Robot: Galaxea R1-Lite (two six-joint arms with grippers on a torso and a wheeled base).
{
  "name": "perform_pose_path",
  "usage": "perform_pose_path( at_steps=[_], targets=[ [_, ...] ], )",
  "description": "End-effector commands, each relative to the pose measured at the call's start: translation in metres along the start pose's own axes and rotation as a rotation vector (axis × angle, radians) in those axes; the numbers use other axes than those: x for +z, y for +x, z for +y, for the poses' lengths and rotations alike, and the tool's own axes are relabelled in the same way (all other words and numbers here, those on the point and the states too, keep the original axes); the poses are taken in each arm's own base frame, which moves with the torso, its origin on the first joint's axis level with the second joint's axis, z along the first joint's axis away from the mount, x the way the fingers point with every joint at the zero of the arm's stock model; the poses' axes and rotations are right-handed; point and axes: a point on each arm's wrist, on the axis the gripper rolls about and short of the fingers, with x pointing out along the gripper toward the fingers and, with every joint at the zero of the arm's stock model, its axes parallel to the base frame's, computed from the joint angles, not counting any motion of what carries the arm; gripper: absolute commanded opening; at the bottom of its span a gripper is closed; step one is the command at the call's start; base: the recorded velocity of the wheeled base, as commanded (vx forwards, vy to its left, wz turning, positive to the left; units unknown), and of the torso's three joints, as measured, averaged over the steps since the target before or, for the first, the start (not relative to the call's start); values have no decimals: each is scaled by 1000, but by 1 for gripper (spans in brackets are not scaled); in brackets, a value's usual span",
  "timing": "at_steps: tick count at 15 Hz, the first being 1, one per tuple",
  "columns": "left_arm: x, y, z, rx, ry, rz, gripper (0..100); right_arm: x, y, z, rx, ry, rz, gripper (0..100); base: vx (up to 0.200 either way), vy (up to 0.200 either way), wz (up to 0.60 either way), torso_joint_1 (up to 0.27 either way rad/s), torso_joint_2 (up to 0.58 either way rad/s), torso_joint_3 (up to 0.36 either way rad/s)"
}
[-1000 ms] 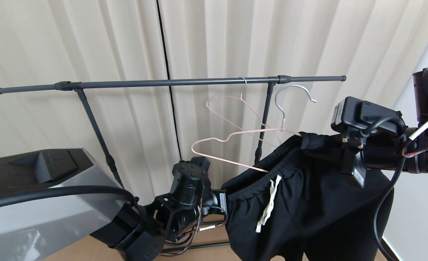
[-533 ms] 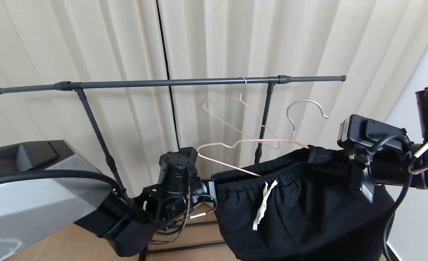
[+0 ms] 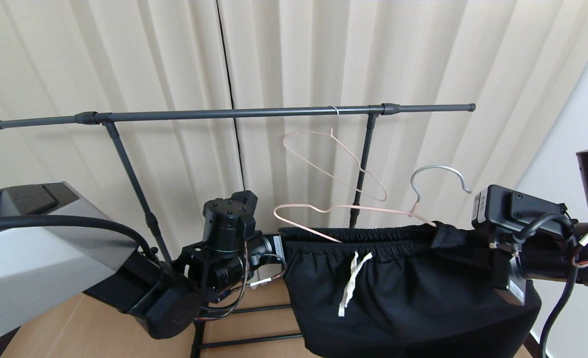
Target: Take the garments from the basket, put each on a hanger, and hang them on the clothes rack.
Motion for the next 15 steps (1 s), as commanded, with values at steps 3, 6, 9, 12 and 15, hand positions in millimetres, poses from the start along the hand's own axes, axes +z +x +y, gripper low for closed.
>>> perform_pose_path(
  at_steps=[3,6,9,12,15],
  targets=[
    [11,-1,1,-1,-6,-39,0,-10,0,8,20,8,26,0,0,0,0,0,0,0],
    [17,0,5,8,-4,-55,0,-20,1,12,33,23,60,0,0,0,0,0,0,0],
    [21,1,6,10,-2,-69,0,-27,3,16,45,35,85,0,0,0,0,0,0,0],
    [25,1,8,16,28,-80,0,-33,4,19,54,45,103,0,0,0,0,0,0,0],
    [32,1,5,8,39,-103,0,-37,5,20,58,52,118,0,0,0,0,0,0,0]
  ],
)
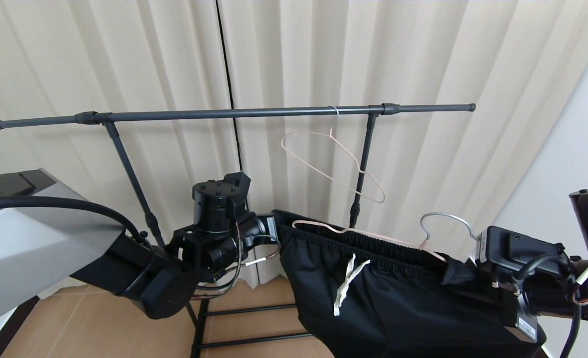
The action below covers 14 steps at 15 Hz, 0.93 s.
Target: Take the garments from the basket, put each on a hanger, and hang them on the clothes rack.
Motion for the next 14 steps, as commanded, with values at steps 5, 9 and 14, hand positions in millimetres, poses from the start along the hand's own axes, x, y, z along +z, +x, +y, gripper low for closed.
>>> perform_pose_path(
  at_steps=[5,9,14],
  targets=[
    [18,-2,-6,-18,70,-59,0,-5,9,-1,21,15,34,0,0,0,0,0,0,0],
    [41,-13,-17,-23,126,-55,0,-10,23,-9,32,45,76,0,0,0,0,0,0,0],
    [58,-30,-32,-36,203,-8,0,-10,40,-16,25,46,70,0,0,0,0,0,0,0]
  ],
)
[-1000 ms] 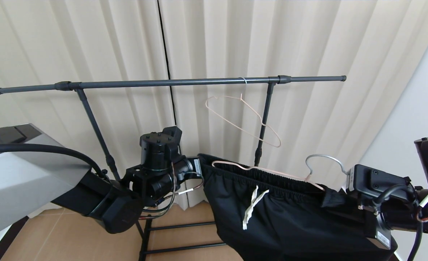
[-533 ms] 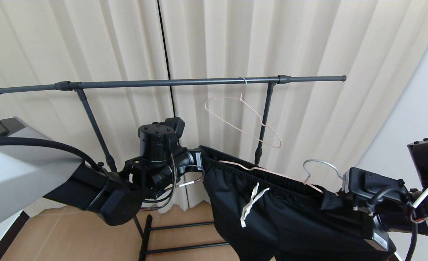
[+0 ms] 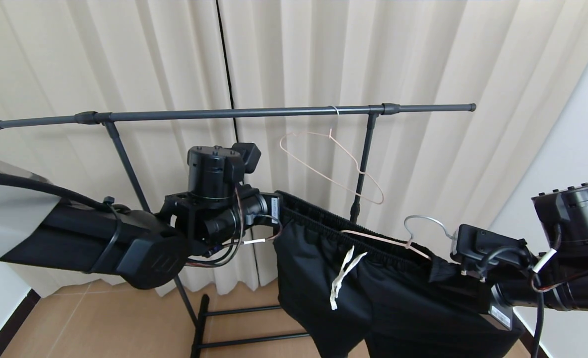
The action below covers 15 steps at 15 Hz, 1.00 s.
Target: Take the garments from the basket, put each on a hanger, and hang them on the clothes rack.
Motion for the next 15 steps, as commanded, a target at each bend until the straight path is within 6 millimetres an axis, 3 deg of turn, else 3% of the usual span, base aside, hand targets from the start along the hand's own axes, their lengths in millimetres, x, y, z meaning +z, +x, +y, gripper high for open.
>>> perform_pose_path(
  at_steps=[1,7,10,15],
  targets=[
    [18,-15,-8,-21,31,-21,0,-2,11,-2,23,9,25,0,0,0,0,0,0,0],
    [39,-29,-35,-54,94,79,0,3,33,-18,-17,26,-17,0,0,0,0,0,0,0],
    [49,-31,-46,-42,114,118,0,10,42,-21,-41,163,-119,0,0,0,0,0,0,0],
    [42,-27,-58,-35,138,176,0,11,49,-14,-35,157,-197,0,0,0,0,0,0,0]
  ],
)
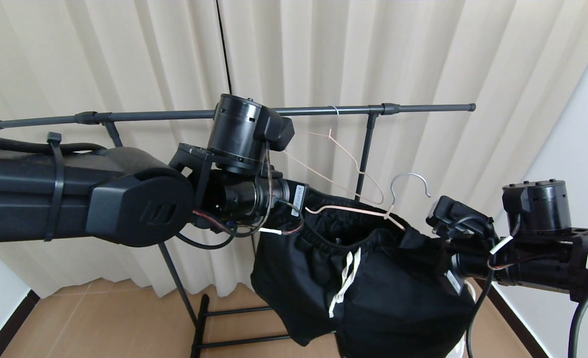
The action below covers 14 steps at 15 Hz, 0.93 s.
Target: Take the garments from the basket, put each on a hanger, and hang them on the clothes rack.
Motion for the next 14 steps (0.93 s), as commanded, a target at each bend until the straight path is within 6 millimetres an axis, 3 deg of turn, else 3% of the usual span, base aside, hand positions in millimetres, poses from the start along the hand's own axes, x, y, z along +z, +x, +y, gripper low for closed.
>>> perform_pose_path(
  at_steps=[1,8,14],
  targets=[
    [-3,5,-5,-9,6,14,0,-4,7,4,15,-5,11,0,0,0,0,0,0,0],
    [24,-12,-35,-70,-65,52,0,-10,16,11,25,1,30,0,0,0,0,0,0,0],
    [9,-9,-47,-14,-28,87,0,-1,10,8,-20,54,-73,0,0,0,0,0,0,0]
  ],
)
